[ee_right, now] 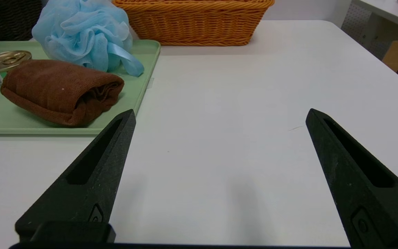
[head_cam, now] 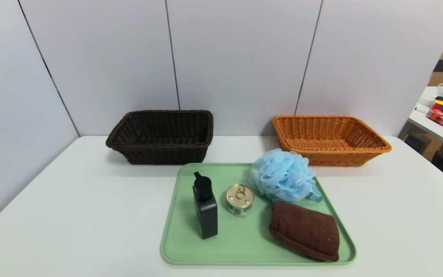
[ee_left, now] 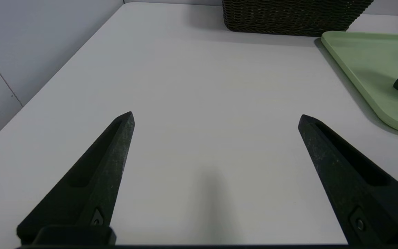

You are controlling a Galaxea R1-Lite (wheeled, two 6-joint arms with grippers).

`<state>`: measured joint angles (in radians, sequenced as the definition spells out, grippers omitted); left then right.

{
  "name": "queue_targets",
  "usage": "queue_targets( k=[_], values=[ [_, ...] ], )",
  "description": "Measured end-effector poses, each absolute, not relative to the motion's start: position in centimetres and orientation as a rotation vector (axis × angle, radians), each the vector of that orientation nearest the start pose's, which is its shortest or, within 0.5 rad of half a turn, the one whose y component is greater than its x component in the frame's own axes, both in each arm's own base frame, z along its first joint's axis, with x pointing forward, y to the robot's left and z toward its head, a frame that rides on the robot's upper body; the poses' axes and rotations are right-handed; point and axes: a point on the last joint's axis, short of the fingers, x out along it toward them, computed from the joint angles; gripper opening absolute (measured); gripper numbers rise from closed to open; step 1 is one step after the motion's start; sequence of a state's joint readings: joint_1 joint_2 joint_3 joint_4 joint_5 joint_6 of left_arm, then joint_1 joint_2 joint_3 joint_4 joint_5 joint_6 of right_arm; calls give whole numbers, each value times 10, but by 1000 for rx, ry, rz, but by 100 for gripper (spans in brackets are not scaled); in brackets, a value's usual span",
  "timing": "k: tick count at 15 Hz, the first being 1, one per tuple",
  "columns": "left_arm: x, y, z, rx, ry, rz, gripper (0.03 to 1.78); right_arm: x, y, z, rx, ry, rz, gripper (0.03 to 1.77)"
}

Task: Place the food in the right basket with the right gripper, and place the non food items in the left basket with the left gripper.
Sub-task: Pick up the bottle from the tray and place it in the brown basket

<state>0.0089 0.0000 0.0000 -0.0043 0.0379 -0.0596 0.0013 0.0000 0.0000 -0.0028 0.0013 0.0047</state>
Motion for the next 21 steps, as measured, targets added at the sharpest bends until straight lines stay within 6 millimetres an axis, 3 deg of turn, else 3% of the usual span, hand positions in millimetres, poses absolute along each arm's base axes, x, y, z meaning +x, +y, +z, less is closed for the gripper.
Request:
queue_targets(
  k=[21],
  values=[
    [-23, 1, 76, -52, -5, 45, 169, -23, 0, 76, 0, -4, 4, 170]
  ],
)
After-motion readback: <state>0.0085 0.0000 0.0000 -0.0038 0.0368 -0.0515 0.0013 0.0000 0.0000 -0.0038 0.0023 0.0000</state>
